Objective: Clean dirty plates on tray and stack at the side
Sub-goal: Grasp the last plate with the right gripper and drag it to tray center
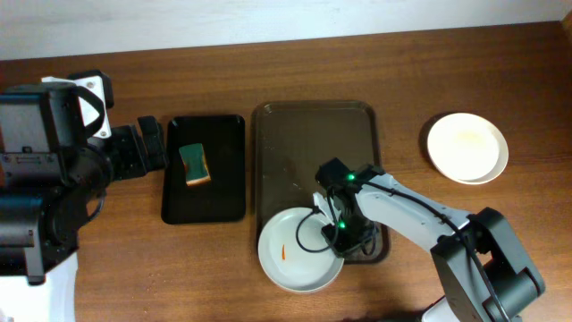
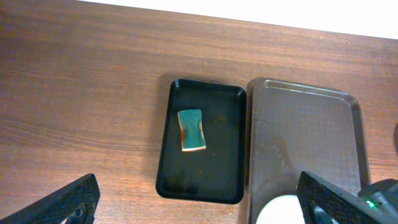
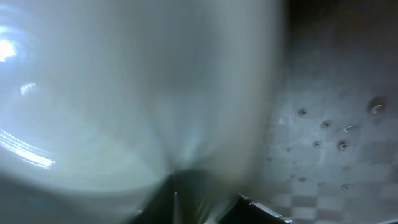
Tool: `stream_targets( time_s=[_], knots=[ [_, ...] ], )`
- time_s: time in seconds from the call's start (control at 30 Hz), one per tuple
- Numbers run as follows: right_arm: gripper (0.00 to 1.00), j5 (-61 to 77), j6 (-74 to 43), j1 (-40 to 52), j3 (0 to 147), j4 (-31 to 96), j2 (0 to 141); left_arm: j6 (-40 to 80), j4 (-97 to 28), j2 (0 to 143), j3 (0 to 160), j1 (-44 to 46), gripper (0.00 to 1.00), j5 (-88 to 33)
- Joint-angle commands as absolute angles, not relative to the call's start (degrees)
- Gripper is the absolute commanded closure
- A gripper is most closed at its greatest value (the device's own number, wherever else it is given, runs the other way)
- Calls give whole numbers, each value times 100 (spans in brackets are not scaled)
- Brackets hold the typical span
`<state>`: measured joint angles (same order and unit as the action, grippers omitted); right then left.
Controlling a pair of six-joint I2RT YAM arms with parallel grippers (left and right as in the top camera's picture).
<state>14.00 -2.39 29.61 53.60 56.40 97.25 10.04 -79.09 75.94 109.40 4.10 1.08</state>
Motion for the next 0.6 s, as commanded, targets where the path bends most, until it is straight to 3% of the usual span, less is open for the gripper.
stream_targets(
  time_s=[0.0, 0.17, 0.33, 0.43, 0.47, 0.5, 0.53, 0.57],
  knots=[
    [96, 1262, -506, 2952, 5422, 5465, 9712, 930, -7891, 7502, 10967, 395, 0, 150],
    [96, 392, -1415, 2174, 6139, 5212, 9712, 930, -7894, 7502, 10967, 395, 0, 150],
    [96, 314, -1500, 974, 6259, 4442, 9725, 930, -7891, 7502, 10967, 395, 0, 150],
    [96, 705, -1811, 720, 6259, 4215, 9725, 930, -7883, 7502, 10967, 395, 0, 128],
    [93, 729, -1813, 770, 6259, 4215, 9725, 932, -7883, 7502, 10967, 395, 0, 130],
    [72, 729, -1844, 836, 6259, 4226, 9725, 932, -7874, 7502, 10967, 395, 0, 128],
    [59, 731, -2012, 871, 6259, 4268, 9725, 932, -7870, 7502, 10967, 395, 0, 128],
    [59, 729, -2067, 915, 6259, 4300, 9725, 932, -7870, 7502, 10967, 395, 0, 128]
  ],
)
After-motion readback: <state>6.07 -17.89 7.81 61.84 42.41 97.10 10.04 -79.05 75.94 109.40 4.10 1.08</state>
